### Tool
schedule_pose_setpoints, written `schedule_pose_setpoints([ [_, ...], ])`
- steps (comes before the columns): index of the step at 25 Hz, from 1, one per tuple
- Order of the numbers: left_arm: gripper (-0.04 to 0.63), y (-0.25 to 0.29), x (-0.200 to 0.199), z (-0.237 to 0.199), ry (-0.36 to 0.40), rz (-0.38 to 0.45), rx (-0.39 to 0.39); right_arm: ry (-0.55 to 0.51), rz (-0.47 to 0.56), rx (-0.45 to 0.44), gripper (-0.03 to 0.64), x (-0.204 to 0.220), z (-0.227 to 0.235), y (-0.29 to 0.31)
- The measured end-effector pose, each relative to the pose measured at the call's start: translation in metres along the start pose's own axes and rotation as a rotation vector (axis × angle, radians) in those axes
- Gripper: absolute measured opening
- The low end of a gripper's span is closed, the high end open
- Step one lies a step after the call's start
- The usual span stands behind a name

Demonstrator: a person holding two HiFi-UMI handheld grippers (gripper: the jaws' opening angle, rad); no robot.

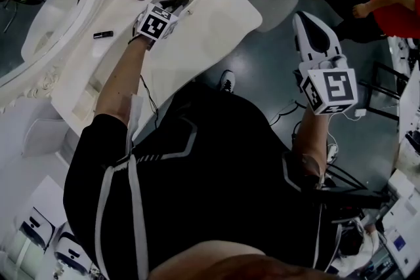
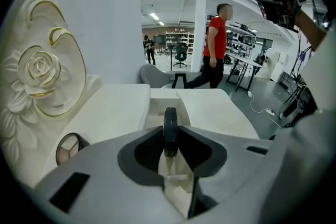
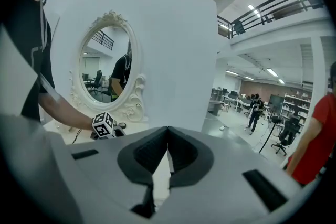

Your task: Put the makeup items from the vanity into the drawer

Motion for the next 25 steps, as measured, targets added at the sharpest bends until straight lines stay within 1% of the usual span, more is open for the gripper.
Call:
schedule_pose_setpoints([
  [3,0.089,-0.002,0.003,0.002,-0.009,-0.013,0.025,-0.002,0.002,0.001,0.005,-0.001,0.001,-0.001],
  [7,0.089,-0.004,0.003,0.003,-0.017,0.01,0.042,-0.005,0.007,-0.003,0.005,-0.002,0.0,-0.002],
  [11,0.097,-0.006,0.001,0.003,-0.004,0.013,0.018,-0.002,0.016,-0.012,0.005,-0.003,0.0,-0.003],
  [15,0.101,-0.011,-0.001,-0.001,-0.033,0.044,0.007,-0.009,0.024,-0.011,0.005,-0.005,0.0,-0.005],
  [20,0.103,-0.014,-0.003,0.001,-0.028,0.051,-0.009,0.002,0.041,-0.018,0.005,-0.004,0.004,-0.009],
  [25,0.103,-0.027,-0.011,0.007,-0.051,0.11,0.041,0.011,0.061,-0.028,0.005,-0.003,0.007,-0.013],
])
Point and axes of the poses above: the fingertips, and each gripper's own axes: y forward along the fingers, z to its right, x out of its underside, the point moved 1 cm from there along -y, backward along the fingers, and after that the axes turned 14 degrees about -z, right-handed, at the moved point
